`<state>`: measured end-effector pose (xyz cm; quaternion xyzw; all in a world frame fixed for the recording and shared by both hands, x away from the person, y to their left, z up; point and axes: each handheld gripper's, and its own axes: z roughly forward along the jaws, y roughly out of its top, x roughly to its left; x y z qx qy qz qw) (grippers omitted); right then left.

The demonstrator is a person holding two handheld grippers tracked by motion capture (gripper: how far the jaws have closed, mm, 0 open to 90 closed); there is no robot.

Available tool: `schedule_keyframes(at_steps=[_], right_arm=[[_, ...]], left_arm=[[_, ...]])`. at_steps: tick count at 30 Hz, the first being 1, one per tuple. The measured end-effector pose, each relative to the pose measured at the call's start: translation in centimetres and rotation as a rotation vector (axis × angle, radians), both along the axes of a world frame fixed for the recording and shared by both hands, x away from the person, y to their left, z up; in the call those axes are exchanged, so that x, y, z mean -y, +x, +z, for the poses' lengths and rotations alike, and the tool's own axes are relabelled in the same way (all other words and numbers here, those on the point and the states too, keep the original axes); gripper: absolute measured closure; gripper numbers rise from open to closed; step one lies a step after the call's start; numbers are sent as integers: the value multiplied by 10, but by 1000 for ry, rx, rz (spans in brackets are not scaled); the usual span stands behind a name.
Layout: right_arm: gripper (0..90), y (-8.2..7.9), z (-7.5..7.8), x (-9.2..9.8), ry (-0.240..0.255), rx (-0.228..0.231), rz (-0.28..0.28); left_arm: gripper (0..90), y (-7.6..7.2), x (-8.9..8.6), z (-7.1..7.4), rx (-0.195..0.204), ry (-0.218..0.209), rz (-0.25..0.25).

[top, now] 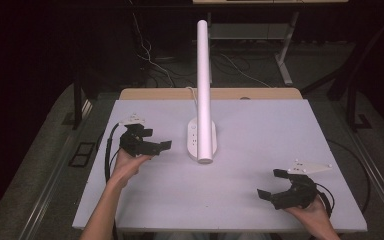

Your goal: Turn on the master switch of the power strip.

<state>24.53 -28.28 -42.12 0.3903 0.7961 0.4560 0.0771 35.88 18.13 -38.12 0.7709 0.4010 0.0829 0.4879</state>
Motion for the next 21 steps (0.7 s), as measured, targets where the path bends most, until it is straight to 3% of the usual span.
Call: schedule_keyframes(at_steps=[13,21], right_arm=[[2,0,0,-1,-3,-3,0],[2,-1,0,-1,0,0,2]], left_arm=[[0,-38,-3,-10,11,-29,-15],[0,-63,-1,-23,7,-11,-43]])
